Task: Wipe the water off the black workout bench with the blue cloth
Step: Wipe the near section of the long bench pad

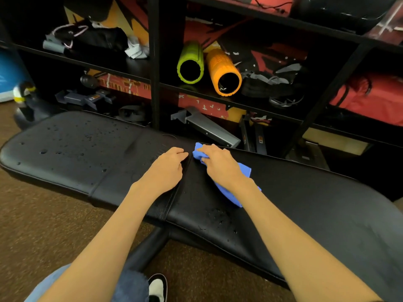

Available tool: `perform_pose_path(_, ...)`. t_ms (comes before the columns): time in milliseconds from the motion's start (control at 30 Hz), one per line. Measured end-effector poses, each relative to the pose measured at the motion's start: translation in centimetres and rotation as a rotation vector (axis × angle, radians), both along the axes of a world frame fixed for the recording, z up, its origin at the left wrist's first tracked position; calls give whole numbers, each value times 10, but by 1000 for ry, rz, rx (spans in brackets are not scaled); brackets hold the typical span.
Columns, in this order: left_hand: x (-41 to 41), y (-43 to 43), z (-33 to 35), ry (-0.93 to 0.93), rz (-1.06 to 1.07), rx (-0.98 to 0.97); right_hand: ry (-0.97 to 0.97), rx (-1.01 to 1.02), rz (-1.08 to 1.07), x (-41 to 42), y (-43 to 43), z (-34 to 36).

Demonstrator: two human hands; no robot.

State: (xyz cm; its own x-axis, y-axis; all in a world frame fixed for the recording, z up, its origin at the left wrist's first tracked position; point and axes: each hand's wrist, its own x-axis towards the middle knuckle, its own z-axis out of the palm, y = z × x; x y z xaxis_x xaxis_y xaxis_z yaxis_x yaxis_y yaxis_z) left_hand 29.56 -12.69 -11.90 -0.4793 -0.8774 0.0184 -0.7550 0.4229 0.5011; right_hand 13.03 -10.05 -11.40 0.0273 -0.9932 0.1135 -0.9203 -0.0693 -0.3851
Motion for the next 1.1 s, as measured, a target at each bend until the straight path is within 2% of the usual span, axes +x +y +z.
perform_pose_path(200, -3, -1, 0, 40, 3, -19, -40, 6, 160, 13, 35, -1)
perform_pose_path(400, -1, -3, 0, 6, -29, -2, -95, 35, 305, -22, 69, -7)
perform_pose_path(533, 1, -4, -2, -12, -14, -10, -61, 39, 140, -45, 47, -7)
perform_pose_path(700, -1, -1, -3, -38, -3, -23, -39, -3, -101, -13, 32, -2)
perform_pose_path(767, -2, -1, -2, -35, -4, -33, -35, -32, -56, -4, 38, -2)
perform_pose_path(967, -2, -4, -3, -31, -19, -31, -42, -9, 252, -13, 81, -12)
perform_pose_path(1100, -2, -3, -4, -19, -23, -27, -65, 30, 246, -49, 90, -10)
